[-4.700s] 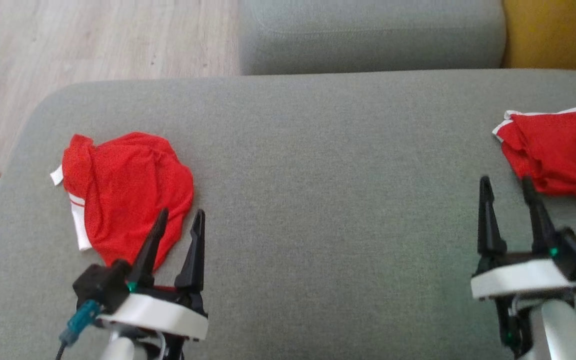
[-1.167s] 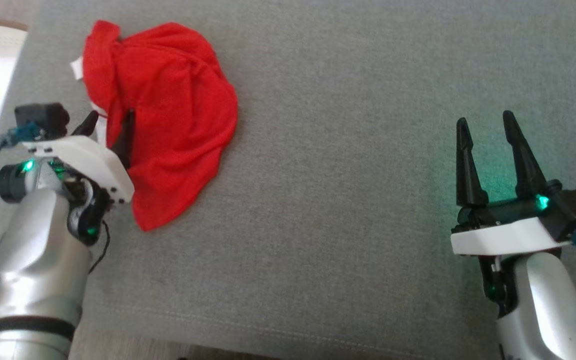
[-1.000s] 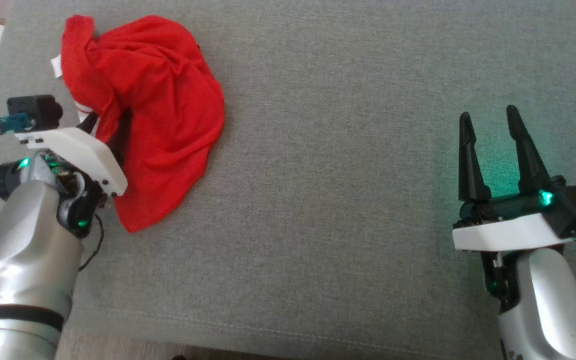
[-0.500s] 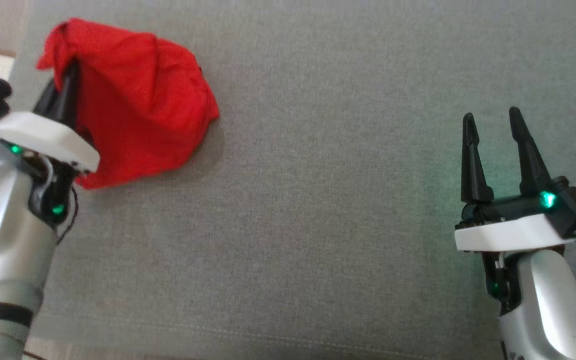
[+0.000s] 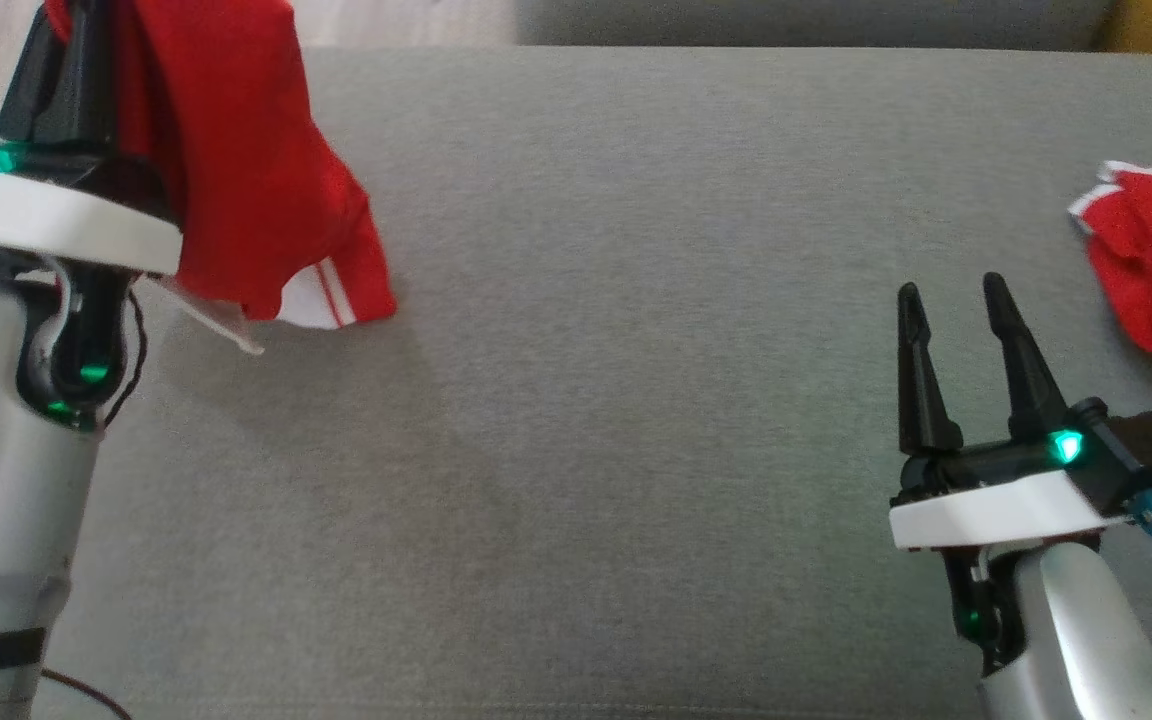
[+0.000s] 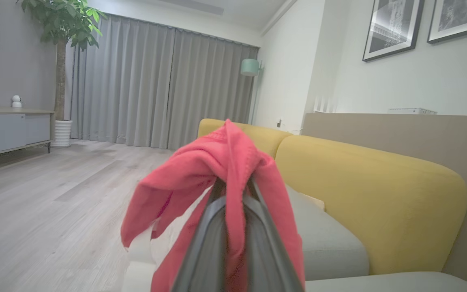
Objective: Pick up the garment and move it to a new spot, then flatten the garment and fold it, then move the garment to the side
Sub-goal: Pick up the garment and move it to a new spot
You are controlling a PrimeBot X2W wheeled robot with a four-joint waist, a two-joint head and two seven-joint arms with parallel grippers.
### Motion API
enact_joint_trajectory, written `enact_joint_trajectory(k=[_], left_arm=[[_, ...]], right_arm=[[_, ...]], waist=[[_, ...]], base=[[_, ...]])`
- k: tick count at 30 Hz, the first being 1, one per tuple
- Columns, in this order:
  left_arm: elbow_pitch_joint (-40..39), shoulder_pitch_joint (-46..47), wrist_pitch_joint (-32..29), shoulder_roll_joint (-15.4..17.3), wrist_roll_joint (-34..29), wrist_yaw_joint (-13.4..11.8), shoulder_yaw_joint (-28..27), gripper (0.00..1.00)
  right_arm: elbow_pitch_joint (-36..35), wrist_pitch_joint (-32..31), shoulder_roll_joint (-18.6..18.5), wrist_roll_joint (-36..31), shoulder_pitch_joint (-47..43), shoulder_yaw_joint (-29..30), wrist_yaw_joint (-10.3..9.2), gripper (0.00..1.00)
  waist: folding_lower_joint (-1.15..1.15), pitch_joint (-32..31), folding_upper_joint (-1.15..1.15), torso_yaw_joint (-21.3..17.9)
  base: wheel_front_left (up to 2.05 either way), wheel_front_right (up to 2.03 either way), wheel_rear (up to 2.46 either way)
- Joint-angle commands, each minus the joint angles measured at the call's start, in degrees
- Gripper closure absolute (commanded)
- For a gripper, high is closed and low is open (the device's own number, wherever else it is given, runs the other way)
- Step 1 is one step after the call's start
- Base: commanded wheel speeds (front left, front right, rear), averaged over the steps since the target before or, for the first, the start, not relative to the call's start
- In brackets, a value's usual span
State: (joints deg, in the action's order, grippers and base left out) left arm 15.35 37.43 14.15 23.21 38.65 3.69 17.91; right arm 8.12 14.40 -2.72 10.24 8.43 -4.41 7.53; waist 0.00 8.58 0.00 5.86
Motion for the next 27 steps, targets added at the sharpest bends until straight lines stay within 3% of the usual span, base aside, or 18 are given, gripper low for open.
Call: enact_joint_trajectory(k=[1, 5, 9, 15, 19, 20, 21, 22, 27], left_arm=[[-2.75, 2.2, -0.39, 2.03, -0.18, -0.66, -2.05, 1.0], [-5.03, 3.4, -2.62, 1.43, -1.3, -1.93, -0.35, 1.0], [-5.79, 5.64, -5.05, 0.02, -2.74, -1.47, 3.03, 1.0], [-0.71, 8.82, -10.86, -5.47, -2.88, -0.21, 9.77, 1.0], [5.31, 11.38, -10.31, -10.27, -3.4, -0.2, 12.31, 1.0], [6.74, 12.1, -9.65, -11.44, -3.51, -0.34, 12.57, 0.66], [8.15, 12.91, -8.81, -12.48, -3.77, -0.41, 12.83, 0.13], [9.56, 13.65, -8.06, -13.43, -3.9, -0.34, 13.08, 0.0], [14.65, 16.7, -3.75, -16.21, -3.99, 0.37, 13.19, 0.0]], right_arm=[[-1.95, 0.6, -0.16, 0.55, 0.45, -1.56, -0.04, 0.0], [-2.39, 0.6, -0.16, 1.31, 1.08, -1.98, -0.04, 0.0], [-2.62, 0.6, -0.16, 2.19, 1.8, -2.2, -0.04, 0.0], [-2.75, 0.6, -0.16, 4.17, 3.1, -2.84, -0.04, 0.0], [-2.68, 0.6, -0.16, 4.69, 4.12, -4.71, -0.04, 0.0], [-2.71, 0.6, -0.16, 4.88, 4.34, -5.08, -0.04, 0.0], [-2.73, 0.6, -0.16, 5.09, 4.55, -5.44, -0.04, 0.0], [-2.75, 0.6, -0.16, 5.27, 4.7, -5.73, -0.04, 0.0], [-2.86, 0.6, -0.16, 5.59, 4.59, -5.82, -0.04, 0.0]], waist=[[0.0, -0.7, 0.0, -2.19], [0.0, 0.03, 0.0, -5.74], [0.0, 1.12, 0.0, -9.65], [0.0, 3.17, 0.0, -15.39], [0.0, 4.28, 0.0, -18.99], [0.0, 4.5, 0.0, -19.72], [0.0, 4.65, 0.0, -20.39], [0.0, 4.73, 0.0, -20.88], [0.0, 4.45, 0.0, -21.23]], base=[[0.0, 0.0, 0.0], [0.0, 0.0, 0.0], [0.0, 0.0, 0.0], [0.0, 0.0, 0.0], [0.0, 0.0, 0.0], [0.0, 0.0, 0.0], [0.0, 0.0, 0.0], [0.0, 0.0, 0.0], [0.0, 0.0, 0.0]])
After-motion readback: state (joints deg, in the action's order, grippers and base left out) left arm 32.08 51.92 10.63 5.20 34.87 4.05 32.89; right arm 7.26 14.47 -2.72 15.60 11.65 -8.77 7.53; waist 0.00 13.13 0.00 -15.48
